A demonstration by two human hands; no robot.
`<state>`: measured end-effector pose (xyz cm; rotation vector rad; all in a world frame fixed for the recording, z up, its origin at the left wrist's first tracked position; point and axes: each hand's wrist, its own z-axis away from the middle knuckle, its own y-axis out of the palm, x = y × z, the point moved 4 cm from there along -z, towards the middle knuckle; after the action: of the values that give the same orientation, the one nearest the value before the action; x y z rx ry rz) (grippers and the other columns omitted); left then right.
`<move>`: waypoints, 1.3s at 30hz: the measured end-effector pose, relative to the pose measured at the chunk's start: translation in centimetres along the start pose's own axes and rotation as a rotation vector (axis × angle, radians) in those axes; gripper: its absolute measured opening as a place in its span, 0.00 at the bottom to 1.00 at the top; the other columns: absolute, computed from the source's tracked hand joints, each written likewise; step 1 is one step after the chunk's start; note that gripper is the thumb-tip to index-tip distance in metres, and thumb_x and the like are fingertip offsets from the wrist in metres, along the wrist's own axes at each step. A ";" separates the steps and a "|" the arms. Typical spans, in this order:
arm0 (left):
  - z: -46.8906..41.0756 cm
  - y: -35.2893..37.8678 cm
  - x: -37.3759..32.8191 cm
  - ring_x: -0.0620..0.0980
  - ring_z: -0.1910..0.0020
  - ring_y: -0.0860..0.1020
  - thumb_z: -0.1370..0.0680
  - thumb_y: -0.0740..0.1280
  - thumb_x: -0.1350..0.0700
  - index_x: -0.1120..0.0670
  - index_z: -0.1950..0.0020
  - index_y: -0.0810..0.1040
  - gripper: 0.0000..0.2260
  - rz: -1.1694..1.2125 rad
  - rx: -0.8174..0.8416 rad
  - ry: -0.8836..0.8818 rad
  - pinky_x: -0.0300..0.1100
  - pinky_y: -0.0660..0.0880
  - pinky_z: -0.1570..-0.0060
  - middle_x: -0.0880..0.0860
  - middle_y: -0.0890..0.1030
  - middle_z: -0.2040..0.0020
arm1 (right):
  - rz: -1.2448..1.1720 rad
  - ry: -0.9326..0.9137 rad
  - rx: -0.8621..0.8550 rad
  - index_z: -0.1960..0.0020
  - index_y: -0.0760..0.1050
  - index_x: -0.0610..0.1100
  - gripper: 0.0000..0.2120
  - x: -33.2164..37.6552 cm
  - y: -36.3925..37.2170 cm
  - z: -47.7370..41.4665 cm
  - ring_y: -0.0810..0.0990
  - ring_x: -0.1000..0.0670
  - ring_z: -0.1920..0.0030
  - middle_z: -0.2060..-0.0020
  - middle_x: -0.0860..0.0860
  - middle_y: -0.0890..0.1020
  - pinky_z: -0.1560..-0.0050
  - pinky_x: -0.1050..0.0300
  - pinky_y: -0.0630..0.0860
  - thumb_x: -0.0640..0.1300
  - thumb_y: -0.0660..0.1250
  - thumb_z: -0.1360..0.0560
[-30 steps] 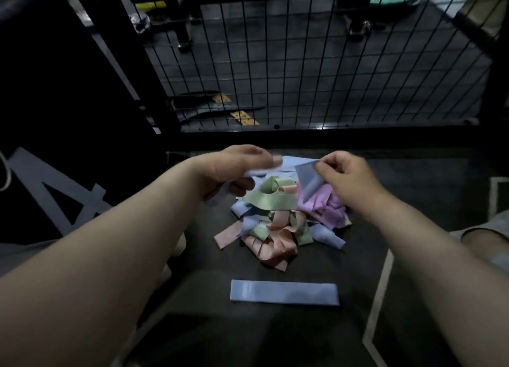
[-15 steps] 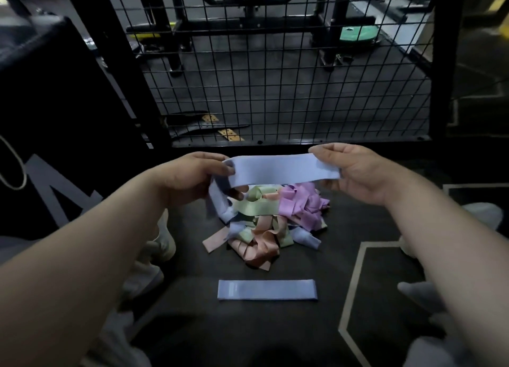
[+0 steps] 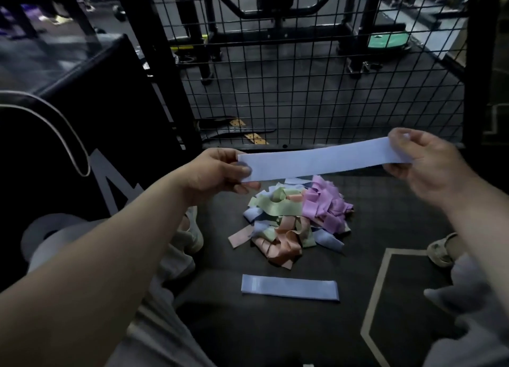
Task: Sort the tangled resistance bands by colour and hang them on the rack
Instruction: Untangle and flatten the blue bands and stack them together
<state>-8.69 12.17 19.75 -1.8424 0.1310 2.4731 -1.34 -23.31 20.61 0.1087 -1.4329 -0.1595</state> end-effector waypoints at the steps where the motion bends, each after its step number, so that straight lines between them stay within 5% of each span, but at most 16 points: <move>1: 0.2 -0.1 -0.2 0.60 0.55 0.84 0.23 0.67 0.69 0.69 0.38 0.74 0.14 -0.026 -0.035 0.023 0.42 0.76 0.67 0.65 0.79 0.52 | -0.001 0.006 -0.006 0.51 0.77 0.47 0.03 0.0 -0.2 0.1 0.79 0.53 0.54 0.52 0.51 0.78 0.67 0.64 0.79 0.45 0.69 0.22; 6: 0.2 -1.2 -0.9 0.51 0.68 0.76 0.24 0.72 0.63 0.64 0.44 0.78 0.10 -0.112 -0.190 0.116 0.42 0.68 0.67 0.59 0.79 0.58 | 0.219 0.054 0.051 0.50 0.79 0.43 0.03 -1.2 -0.9 0.9 0.79 0.51 0.59 0.54 0.47 0.81 0.68 0.66 0.79 0.41 0.70 0.23; 9: 0.2 -1.7 -1.2 0.54 0.61 0.77 0.24 0.72 0.65 0.64 0.48 0.81 0.07 -0.088 -0.250 0.205 0.46 0.74 0.60 0.58 0.81 0.56 | 0.237 0.065 0.127 0.50 0.79 0.39 0.04 -1.8 -1.3 1.3 0.83 0.50 0.59 0.55 0.45 0.82 0.60 0.62 0.83 0.33 0.69 0.24; 13: 0.7 -1.8 -1.3 0.45 0.53 0.83 0.26 0.71 0.71 0.58 0.55 0.86 0.09 -0.111 -0.273 0.290 0.38 0.77 0.51 0.50 0.86 0.54 | 0.426 0.007 0.136 0.48 0.80 0.38 0.07 -1.7 -1.5 1.9 0.81 0.51 0.52 0.51 0.45 0.83 0.47 0.60 0.79 0.31 0.70 0.25; 16: 0.8 -1.9 -0.9 0.45 0.44 0.82 0.30 0.68 0.75 0.52 0.62 0.88 0.19 -0.130 -0.276 0.300 0.40 0.76 0.45 0.47 0.86 0.48 | 0.447 0.055 0.176 0.50 0.79 0.40 0.06 -2.2 -1.6 2.3 0.82 0.49 0.52 0.53 0.43 0.83 0.51 0.60 0.81 0.31 0.69 0.24; 20: 1.1 -1.4 -0.5 0.49 0.43 0.82 0.31 0.67 0.67 0.55 0.60 0.88 0.12 -0.025 -0.269 0.332 0.39 0.76 0.43 0.52 0.85 0.47 | 0.298 0.137 0.171 0.48 0.75 0.38 0.05 -2.9 -1.1 2.5 0.87 0.48 0.60 0.55 0.38 0.84 0.63 0.59 0.83 0.30 0.66 0.21; 24: 0.9 -1.7 0.6 0.50 0.50 0.84 0.28 0.71 0.72 0.52 0.56 0.86 0.14 -0.048 -0.416 0.302 0.39 0.79 0.52 0.50 0.86 0.53 | 0.202 0.097 0.099 0.50 0.77 0.39 0.10 -2.9 -0.5 2.4 0.85 0.56 0.62 0.54 0.45 0.81 0.61 0.68 0.80 0.26 0.63 0.23; 29: 1.1 -2.1 1.2 0.49 0.56 0.84 0.28 0.71 0.74 0.57 0.43 0.82 0.17 0.035 -0.472 0.248 0.40 0.81 0.57 0.56 0.85 0.53 | -0.062 0.159 0.089 0.48 0.77 0.36 0.10 -3.0 -0.4 2.6 0.83 0.44 0.49 0.47 0.44 0.80 0.54 0.59 0.84 0.26 0.60 0.23; 32: 1.3 -2.1 1.8 0.49 0.59 0.84 0.27 0.71 0.72 0.59 0.46 0.83 0.13 0.074 -0.470 0.183 0.38 0.81 0.61 0.56 0.85 0.56 | -0.035 0.132 0.065 0.51 0.77 0.38 0.03 -3.2 -0.2 2.7 0.86 0.49 0.55 0.52 0.43 0.83 0.58 0.60 0.83 0.32 0.66 0.22; 39: 0.8 -1.7 3.3 0.48 0.64 0.84 0.24 0.67 0.72 0.62 0.53 0.81 0.08 0.069 -0.466 0.128 0.36 0.79 0.66 0.56 0.83 0.60 | 0.047 0.095 -0.017 0.46 0.72 0.41 0.13 -4.3 0.2 2.5 0.84 0.49 0.57 0.51 0.44 0.79 0.60 0.57 0.84 0.28 0.69 0.25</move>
<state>-10.23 13.94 16.73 -2.1956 -0.4204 2.5951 -4.41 -22.35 16.80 0.0683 -1.3381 -0.1263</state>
